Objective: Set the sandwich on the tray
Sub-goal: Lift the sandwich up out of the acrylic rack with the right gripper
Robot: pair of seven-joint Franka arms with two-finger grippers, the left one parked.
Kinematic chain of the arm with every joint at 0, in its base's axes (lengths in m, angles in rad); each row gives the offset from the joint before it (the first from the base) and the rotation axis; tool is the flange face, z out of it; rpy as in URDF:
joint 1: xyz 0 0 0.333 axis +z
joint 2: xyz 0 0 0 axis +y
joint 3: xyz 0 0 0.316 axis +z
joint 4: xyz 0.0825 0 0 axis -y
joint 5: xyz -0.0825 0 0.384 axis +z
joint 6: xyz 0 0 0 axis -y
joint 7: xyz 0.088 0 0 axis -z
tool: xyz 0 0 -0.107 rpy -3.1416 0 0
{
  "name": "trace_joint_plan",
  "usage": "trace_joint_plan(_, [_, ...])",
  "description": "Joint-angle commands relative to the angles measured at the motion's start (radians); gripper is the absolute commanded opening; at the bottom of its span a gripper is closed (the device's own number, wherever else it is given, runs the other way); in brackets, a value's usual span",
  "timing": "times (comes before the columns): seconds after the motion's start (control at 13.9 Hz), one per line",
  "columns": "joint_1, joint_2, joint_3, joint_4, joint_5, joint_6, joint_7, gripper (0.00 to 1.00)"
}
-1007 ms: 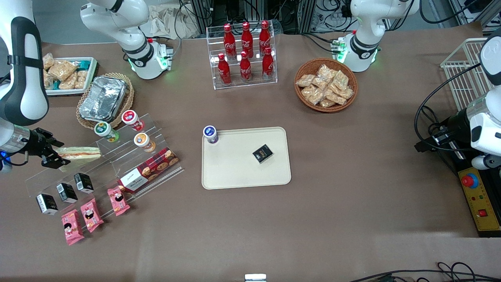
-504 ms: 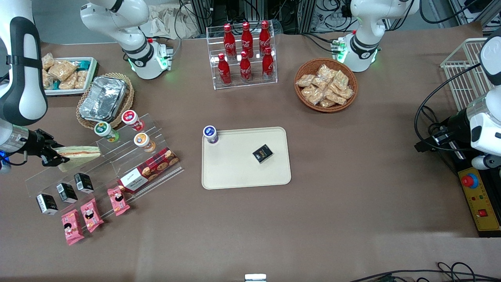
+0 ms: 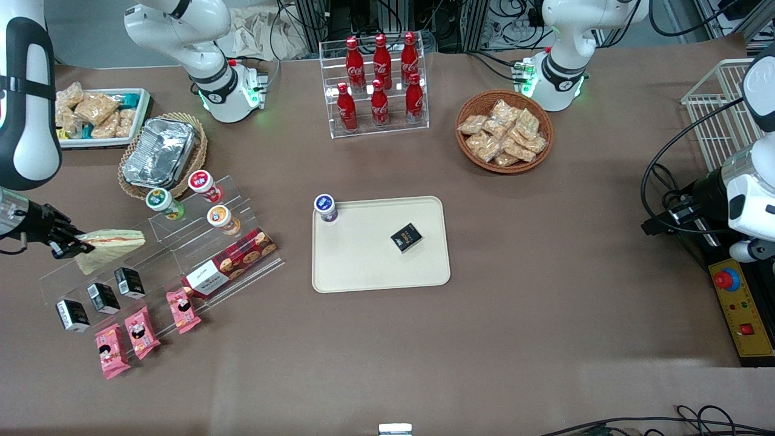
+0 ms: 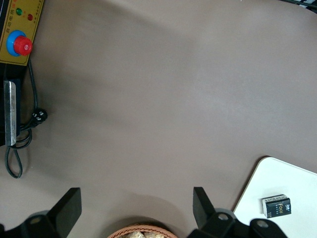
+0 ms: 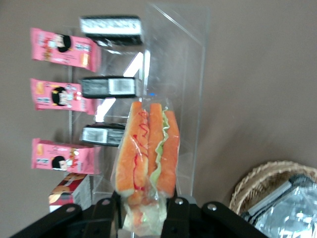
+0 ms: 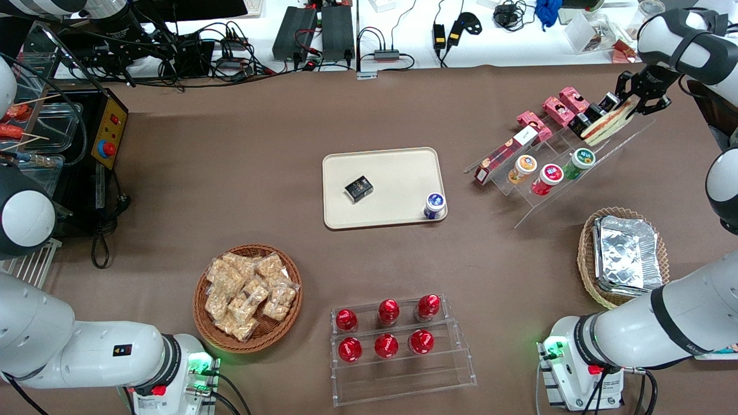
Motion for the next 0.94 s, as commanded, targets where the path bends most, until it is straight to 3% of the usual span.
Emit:
trace_joint_plan(0.0, [0.009, -0.011, 0.001, 0.052, -0.016, -0.006, -0.078, 0.29])
trace_joint_plan(0.43, [0.059, -0.01, 0.013, 0.133, -0.036, -0.093, -0.343, 0.28])
trace_joint_plan(0.65, [0.053, 0.042, 0.011, 0.237, -0.025, -0.121, -0.652, 0.25])
trace_joint_plan(0.86, [0.061, 0.035, 0.053, 0.254, -0.03, -0.134, -0.692, 0.25])
